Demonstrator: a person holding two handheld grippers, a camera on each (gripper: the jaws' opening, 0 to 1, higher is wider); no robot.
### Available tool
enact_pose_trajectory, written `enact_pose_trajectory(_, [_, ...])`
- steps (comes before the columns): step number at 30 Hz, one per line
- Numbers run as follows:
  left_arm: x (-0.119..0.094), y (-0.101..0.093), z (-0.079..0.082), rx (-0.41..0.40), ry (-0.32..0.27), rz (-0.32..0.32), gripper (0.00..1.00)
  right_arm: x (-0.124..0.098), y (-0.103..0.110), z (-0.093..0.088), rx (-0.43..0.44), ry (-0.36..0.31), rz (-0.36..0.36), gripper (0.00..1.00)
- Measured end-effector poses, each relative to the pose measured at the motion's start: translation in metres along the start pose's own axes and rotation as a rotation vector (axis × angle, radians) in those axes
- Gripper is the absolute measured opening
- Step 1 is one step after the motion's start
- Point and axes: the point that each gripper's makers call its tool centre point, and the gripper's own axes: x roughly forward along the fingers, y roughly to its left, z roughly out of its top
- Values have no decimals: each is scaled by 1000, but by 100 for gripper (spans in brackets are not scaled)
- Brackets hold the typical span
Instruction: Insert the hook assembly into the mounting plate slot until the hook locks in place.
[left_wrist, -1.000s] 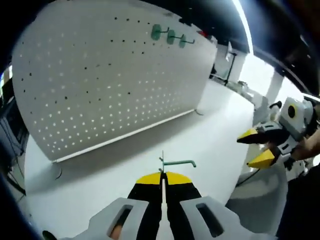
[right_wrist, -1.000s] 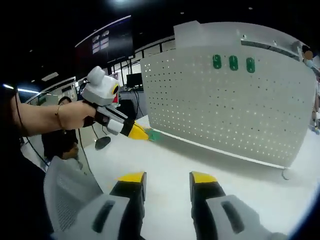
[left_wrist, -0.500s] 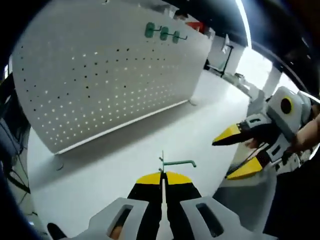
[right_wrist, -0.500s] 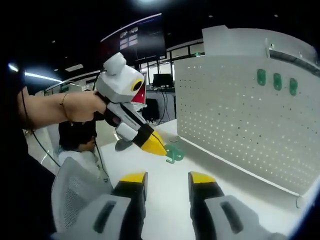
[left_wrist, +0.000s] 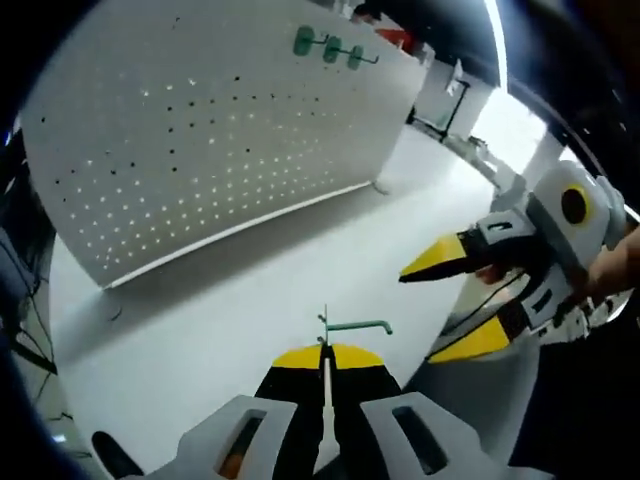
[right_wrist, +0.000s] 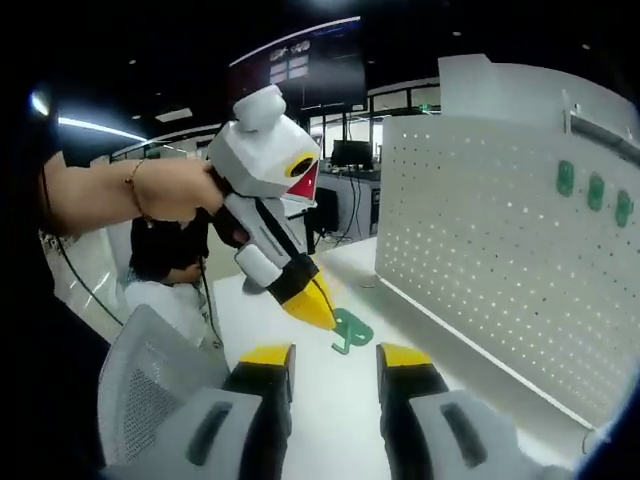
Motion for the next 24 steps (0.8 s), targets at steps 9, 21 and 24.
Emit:
enact_pose_trajectory(9, [2,-12,-5,-21,64,-65,1,11,10,-12,-153,60,40,23])
enact_pose_trajectory(21, [2,-21,-9,-96,98,-138,1,13,6,-25,-286,118,26,17])
enact_pose_trajectory(24, [2,-25,-9,-126,99,-161,1,13,6,-27,-300,124,24,14])
